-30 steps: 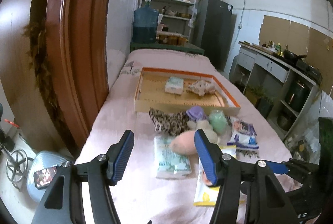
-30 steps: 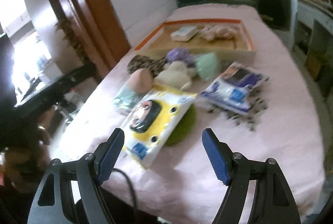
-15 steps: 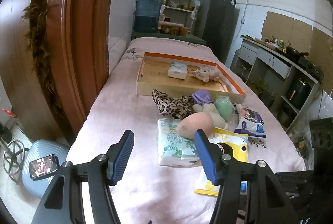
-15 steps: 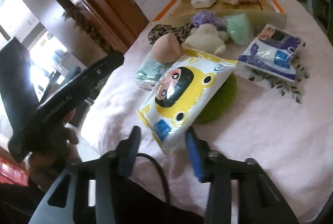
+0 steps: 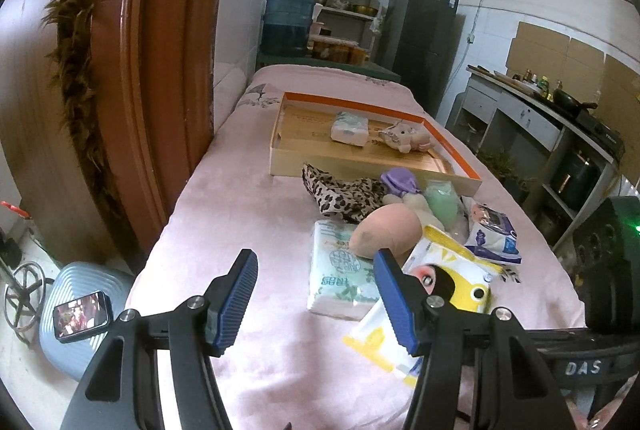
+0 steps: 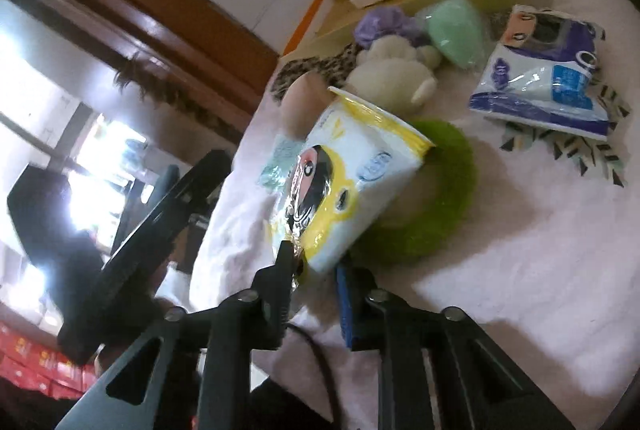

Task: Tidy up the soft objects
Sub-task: 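Grasp the second green tissue pack with the left tool while the right tool grasps the yellow wipes pack, then carry both packs into the box and open both tools beside the teddy bear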

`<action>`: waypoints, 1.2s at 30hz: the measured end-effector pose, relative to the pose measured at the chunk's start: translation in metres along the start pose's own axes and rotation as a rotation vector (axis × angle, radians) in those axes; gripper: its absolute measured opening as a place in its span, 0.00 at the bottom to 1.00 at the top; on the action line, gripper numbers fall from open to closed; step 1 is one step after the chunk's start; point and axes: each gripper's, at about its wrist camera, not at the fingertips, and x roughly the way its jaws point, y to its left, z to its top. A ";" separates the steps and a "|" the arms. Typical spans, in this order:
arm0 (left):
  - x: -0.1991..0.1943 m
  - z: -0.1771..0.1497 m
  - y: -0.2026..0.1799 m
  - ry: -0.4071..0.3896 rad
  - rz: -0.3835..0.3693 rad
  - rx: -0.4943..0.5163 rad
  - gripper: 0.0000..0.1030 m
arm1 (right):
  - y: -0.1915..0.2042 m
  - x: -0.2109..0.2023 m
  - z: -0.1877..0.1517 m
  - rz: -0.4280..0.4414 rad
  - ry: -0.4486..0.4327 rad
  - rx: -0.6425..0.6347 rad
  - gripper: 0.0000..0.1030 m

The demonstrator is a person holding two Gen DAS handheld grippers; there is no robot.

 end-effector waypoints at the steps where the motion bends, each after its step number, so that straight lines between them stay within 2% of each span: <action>1: 0.000 0.000 0.000 0.000 -0.002 -0.001 0.58 | 0.004 -0.003 -0.002 0.004 0.003 -0.023 0.16; 5: 0.004 0.000 0.000 0.003 -0.056 0.009 0.58 | 0.018 -0.019 -0.010 -0.009 -0.014 -0.100 0.14; 9: 0.010 -0.001 -0.003 0.030 -0.093 0.033 0.58 | 0.018 -0.048 -0.012 -0.074 -0.079 -0.139 0.13; 15: 0.036 -0.004 -0.011 0.108 -0.096 0.077 0.58 | 0.004 -0.075 -0.008 -0.107 -0.150 -0.109 0.13; 20: 0.057 -0.010 -0.021 0.164 -0.074 0.118 0.58 | 0.000 -0.080 -0.007 -0.091 -0.164 -0.106 0.13; 23: 0.064 -0.012 -0.021 0.181 -0.063 0.113 0.53 | 0.000 -0.075 -0.003 -0.083 -0.158 -0.108 0.13; 29: 0.057 -0.009 -0.010 0.147 -0.104 0.038 0.42 | -0.002 -0.074 0.001 -0.066 -0.155 -0.098 0.12; 36: 0.031 0.000 -0.002 0.064 -0.109 0.023 0.41 | -0.003 -0.080 0.006 -0.058 -0.169 -0.077 0.12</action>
